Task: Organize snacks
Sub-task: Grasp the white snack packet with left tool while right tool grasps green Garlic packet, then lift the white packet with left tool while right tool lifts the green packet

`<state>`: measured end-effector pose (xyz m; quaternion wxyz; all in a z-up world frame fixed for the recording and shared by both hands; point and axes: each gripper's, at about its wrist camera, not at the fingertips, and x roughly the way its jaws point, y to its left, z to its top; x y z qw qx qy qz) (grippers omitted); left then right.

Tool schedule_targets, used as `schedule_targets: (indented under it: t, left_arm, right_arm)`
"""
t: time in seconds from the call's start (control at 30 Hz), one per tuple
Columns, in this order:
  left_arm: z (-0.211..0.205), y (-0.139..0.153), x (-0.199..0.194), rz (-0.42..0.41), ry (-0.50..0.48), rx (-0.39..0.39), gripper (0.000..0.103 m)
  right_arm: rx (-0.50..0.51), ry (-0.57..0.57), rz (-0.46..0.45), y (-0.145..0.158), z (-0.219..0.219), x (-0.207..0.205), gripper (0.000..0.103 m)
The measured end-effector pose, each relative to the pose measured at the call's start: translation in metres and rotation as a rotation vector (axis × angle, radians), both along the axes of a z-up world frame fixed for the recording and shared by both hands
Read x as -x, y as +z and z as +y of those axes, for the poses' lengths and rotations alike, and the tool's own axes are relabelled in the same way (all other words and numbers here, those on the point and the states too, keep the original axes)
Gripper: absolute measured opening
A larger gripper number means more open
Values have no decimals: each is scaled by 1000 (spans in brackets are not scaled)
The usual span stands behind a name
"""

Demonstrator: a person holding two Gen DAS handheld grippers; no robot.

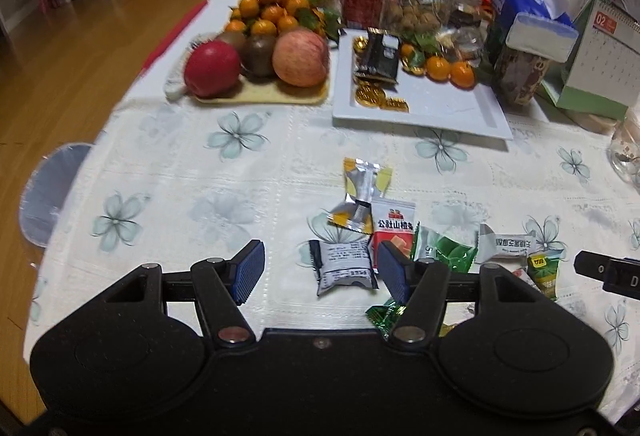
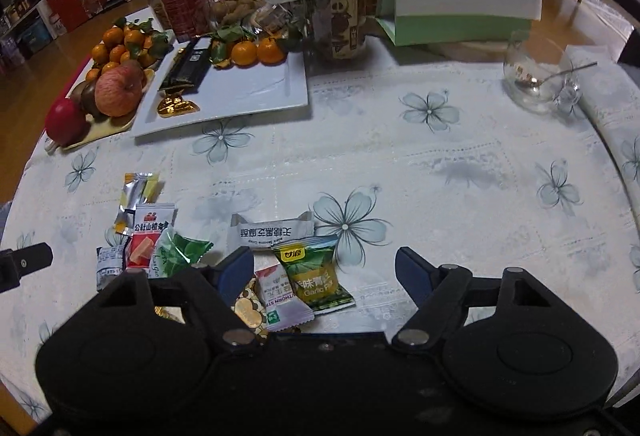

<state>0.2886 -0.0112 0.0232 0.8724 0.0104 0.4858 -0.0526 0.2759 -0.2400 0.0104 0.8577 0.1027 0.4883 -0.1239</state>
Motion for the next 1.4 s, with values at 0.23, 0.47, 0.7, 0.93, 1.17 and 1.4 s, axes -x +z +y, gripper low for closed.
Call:
schedule_targets:
  t: [0.23, 0.47, 0.7, 0.93, 1.17, 1.4]
  left_arm:
    - [-3, -24, -32, 107, -9, 12, 63]
    - [-11, -44, -57, 161, -10, -6, 63]
    - [-5, -64, -76, 244, 94, 61, 62]
    - [3, -72, -83, 274, 189, 30, 62]
    - [10, -87, -76, 388, 204, 12, 59]
    - [2, -80, -46, 414, 68, -34, 58]
  right_arm:
    - [-2, -24, 83, -39, 0, -22, 79]
    - [33, -33, 128, -61, 9, -37, 78]
    - [-34, -65, 165, -68, 5, -43, 37]
    - [-62, -84, 161, -61, -2, -36, 27]
    - [-146, -116, 161, -54, -17, -25, 25]
    - [-228, -160, 168, -53, -34, -21, 25]
